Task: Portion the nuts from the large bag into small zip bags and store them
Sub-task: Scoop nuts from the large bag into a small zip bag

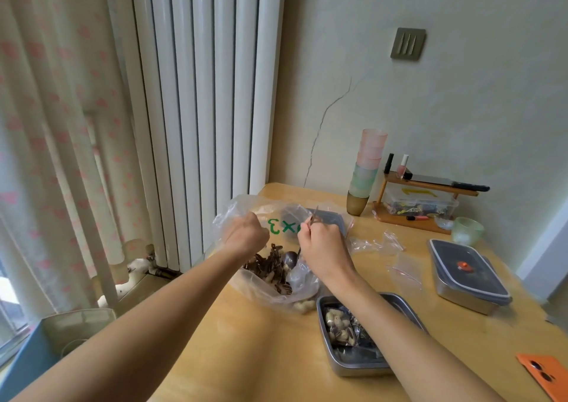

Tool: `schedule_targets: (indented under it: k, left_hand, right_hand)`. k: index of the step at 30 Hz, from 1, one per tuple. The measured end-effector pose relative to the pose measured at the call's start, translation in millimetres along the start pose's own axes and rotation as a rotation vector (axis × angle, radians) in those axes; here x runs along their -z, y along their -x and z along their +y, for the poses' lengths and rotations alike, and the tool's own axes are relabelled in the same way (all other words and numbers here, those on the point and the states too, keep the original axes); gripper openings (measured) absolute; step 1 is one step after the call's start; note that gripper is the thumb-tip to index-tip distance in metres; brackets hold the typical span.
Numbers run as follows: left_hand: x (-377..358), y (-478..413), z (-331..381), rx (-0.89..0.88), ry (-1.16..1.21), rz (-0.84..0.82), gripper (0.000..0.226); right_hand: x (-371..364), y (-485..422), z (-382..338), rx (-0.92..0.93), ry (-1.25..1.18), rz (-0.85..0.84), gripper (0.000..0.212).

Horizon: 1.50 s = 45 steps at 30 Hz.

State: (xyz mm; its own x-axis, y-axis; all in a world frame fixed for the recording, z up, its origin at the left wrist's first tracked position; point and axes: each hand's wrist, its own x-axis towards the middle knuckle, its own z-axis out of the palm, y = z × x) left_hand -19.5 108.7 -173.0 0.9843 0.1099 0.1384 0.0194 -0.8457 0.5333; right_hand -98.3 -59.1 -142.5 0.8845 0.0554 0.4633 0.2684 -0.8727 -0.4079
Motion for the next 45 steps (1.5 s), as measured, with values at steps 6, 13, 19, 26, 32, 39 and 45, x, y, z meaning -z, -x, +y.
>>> schedule_targets:
  k: [6,13,19,26,32,39,45]
  left_hand:
    - [-0.3,6.2,12.5,-0.067,-0.038,-0.001,0.032]
    - [-3.1,6.1,5.7,-0.076,-0.028,0.026,0.037]
    - [-2.8,10.5,6.3,-0.071,-0.046,-0.01,0.044]
    - [-3.9,11.9,-11.5,-0.094,0.053,0.031,0.039]
    - [-6.6,14.4,-32.0,-0.071,0.136,0.007,0.071]
    - [-9.8,26.0,-44.8,-0.285,0.151,-0.122,0.086]
    - [-18.1,35.7,-45.4,-0.365,0.142,-0.053,0.073]
  right_hand:
    - [-7.0,5.5,6.4,-0.162,-0.23,0.058,0.046]
    - [-5.2,18.8,13.4,-0.129,-0.387,0.029,0.048]
    - [-2.9,19.3,10.1,-0.103,-0.498,-0.087,0.038]
    - [-3.9,7.5,22.2,-0.686,-0.851,-0.192,0.033]
    - [-1.9,3.2,36.4,-0.817,-0.952,-0.095,0.036]
    - [14.0,-9.2,42.2,-0.805,-0.799,0.075,0.036]
    - [19.3,-14.4,38.0,-0.748,-0.74,0.123,0.034]
